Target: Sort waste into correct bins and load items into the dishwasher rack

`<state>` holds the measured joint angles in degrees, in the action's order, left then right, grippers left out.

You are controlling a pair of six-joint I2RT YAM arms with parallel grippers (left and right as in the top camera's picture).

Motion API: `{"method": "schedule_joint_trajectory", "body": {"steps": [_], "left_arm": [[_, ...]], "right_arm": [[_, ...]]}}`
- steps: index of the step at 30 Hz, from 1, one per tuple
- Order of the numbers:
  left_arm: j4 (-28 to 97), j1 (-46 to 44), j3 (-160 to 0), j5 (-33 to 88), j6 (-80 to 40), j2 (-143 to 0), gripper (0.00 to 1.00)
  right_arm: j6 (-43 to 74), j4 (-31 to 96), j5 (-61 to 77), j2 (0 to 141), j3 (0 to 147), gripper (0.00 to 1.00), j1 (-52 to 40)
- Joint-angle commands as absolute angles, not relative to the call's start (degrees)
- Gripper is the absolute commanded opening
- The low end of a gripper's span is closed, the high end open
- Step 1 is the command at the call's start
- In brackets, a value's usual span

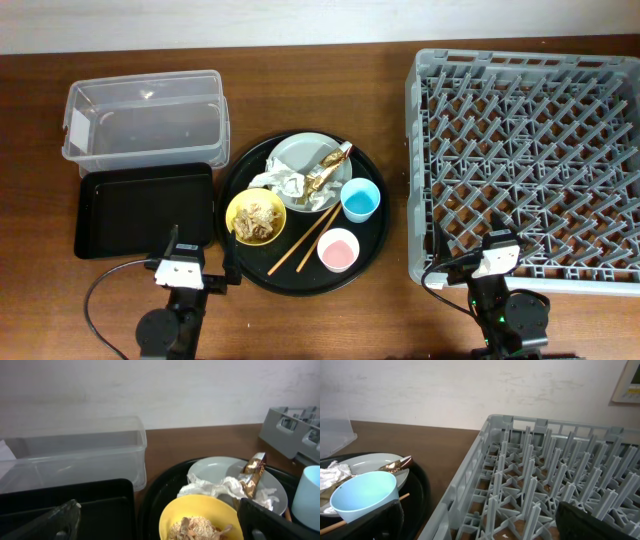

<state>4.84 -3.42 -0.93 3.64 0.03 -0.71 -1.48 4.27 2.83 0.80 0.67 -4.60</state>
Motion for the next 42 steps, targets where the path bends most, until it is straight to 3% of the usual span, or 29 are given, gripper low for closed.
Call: {"method": "schedule_joint_trajectory", "body": {"steps": [1, 14, 25, 31, 42], "left_arm": [[8.99, -3.09, -3.42, 4.69, -1.10, -2.52, 0.99], [28.16, -3.11, -30.37, 5.15, -3.42, -31.55, 0.99], [50.98, -3.11, -57.41, 5.80, -3.40, -56.49, 0.99], [49.67, -3.11, -57.58, 5.85, -3.40, -57.32, 0.99], [29.52, -11.03, -57.58, 7.20, 1.04, -70.17, 0.99]], "right_arm": [[1.41, 7.27, 3.33, 0.23, 1.96, 0.98, -4.86], [4.99, 33.32, 4.67, 10.76, 24.38, 0.98, -4.86], [5.43, 52.23, 7.11, 33.93, 45.21, 0.98, -4.86], [5.41, 57.23, 7.29, 43.40, 50.50, 0.98, -4.86], [5.39, 57.69, 7.27, 44.25, 50.59, 0.98, -4.86]]}}
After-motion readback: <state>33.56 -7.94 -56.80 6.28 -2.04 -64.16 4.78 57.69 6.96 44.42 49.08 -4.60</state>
